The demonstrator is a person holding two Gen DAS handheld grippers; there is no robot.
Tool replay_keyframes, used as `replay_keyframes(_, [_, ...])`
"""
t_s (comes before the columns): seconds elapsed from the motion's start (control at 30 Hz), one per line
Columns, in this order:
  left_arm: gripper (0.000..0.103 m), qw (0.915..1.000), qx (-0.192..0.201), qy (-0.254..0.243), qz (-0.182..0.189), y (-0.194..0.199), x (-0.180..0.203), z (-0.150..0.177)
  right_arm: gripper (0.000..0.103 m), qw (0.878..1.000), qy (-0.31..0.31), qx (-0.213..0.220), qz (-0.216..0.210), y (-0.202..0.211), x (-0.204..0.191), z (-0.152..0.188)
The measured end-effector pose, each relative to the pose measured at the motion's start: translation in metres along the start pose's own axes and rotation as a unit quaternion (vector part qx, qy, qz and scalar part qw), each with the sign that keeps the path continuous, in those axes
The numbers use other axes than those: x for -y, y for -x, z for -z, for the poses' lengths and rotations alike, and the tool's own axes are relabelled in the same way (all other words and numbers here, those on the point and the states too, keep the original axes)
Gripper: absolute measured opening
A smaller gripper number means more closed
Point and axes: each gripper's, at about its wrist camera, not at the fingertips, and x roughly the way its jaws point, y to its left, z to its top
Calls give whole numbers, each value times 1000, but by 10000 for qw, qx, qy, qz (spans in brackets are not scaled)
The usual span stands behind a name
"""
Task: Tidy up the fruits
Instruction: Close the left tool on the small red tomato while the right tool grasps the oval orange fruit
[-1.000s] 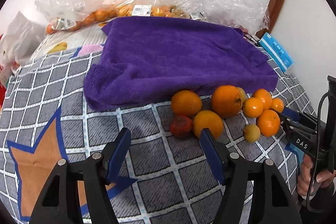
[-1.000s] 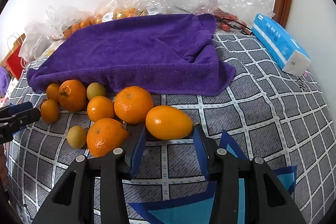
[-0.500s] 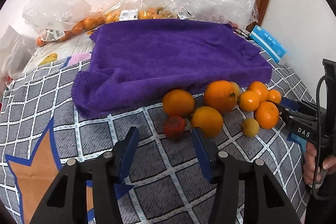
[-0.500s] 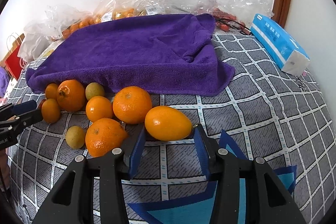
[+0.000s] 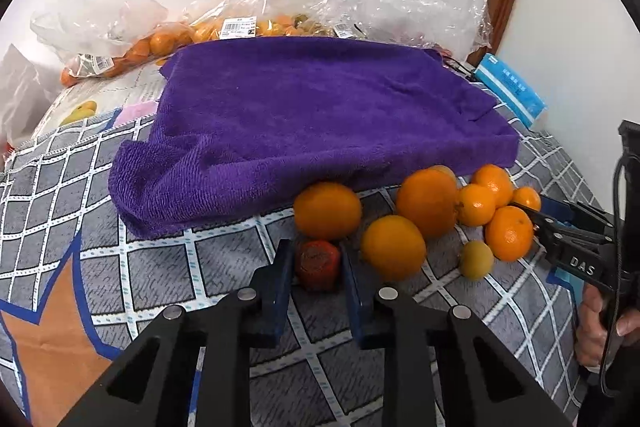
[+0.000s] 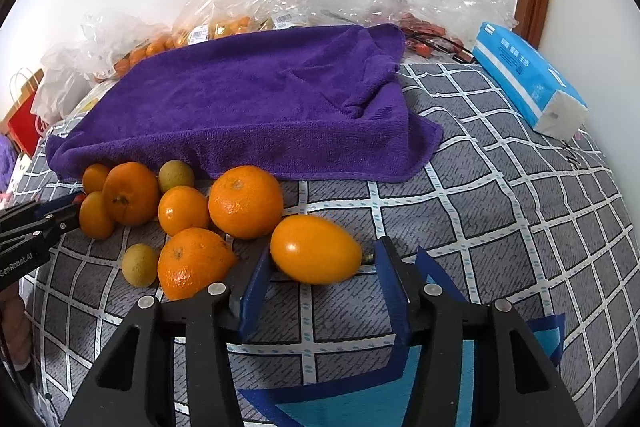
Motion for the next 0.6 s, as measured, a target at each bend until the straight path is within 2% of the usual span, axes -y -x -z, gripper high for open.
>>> replay_keyframes(0.1, [22,10000,2,29,0,7,-1,4,48,10000,-10,16,-28,1,1,0])
replay_keyframes(0.3, [22,9997,10,162,-205,18,-5,9,47,9998,-119,59,-124,5,4,2])
replay_keyframes(0.6, [22,9979,-25,499,-400,29,-12,18,47,9996,-247,97,-24,21,10,14])
